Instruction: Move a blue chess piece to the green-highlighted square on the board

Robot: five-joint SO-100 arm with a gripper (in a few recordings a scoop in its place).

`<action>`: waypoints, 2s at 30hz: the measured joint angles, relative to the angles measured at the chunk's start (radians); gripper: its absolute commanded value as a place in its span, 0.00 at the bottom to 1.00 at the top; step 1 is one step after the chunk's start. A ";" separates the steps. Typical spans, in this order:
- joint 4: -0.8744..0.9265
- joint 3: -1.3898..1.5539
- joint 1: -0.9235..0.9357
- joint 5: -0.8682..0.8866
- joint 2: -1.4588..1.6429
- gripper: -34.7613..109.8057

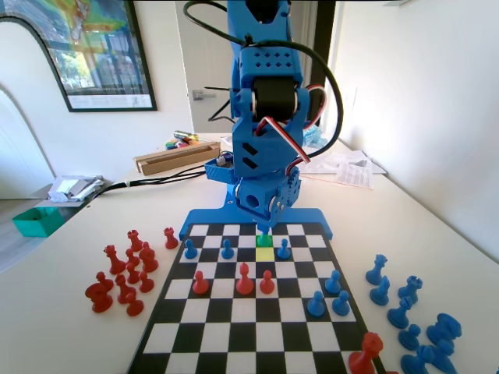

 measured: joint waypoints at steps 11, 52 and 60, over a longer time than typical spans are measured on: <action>-0.041 0.072 -0.008 0.000 0.040 0.25; 0.632 -0.446 -0.052 0.259 0.158 0.28; 0.876 -0.646 -0.057 0.405 0.318 0.27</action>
